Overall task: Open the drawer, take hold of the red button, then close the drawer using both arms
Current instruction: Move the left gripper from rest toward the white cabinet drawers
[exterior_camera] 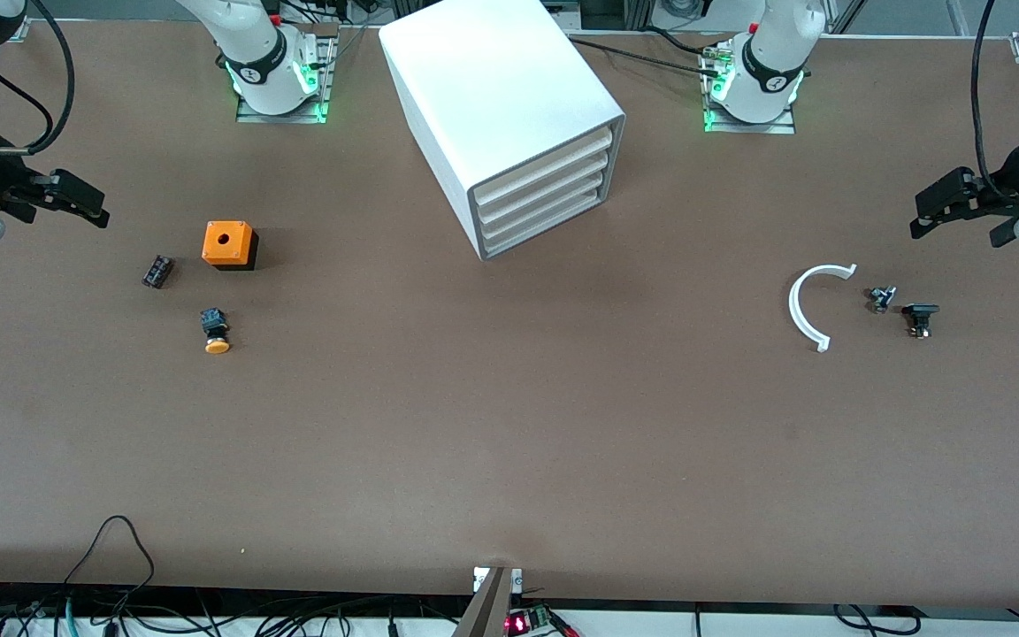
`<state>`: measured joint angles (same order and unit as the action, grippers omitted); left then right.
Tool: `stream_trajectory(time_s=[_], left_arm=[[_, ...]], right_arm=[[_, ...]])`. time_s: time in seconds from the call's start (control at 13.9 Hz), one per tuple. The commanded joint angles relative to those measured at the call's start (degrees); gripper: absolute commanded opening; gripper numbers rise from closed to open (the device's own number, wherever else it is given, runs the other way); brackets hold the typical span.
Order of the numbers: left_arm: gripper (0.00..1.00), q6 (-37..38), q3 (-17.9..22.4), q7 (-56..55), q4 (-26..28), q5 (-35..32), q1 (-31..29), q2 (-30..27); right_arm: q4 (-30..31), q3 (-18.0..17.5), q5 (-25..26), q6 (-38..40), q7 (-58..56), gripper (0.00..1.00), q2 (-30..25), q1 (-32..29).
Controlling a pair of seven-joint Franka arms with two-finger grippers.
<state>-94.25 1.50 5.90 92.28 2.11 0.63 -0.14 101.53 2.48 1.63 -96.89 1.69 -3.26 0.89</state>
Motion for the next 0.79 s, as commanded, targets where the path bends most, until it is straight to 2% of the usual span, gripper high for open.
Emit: stream_trajectory(time_s=[0.0,0.36,0.72], left_arm=[[1.0,1.6,0.0,0.2,-2.5,-0.5,0.2,1.2],[1.0,1.6,-0.6,0.3,-2.6,-0.4,0.5,1.2],[1.0,1.2,-0.7,0.6,-3.0,0.7,0.6,4.9]], right_arm=[[0.2,0.2,-0.1,-0.2,-0.5,1.0,0.0,0.1],[0.2,0.2,-0.4,-0.1,-0.5,1.0,0.0,0.1],[-0.6,0.3,-0.4,-0.1,-0.5,1.0,0.2,0.0]])
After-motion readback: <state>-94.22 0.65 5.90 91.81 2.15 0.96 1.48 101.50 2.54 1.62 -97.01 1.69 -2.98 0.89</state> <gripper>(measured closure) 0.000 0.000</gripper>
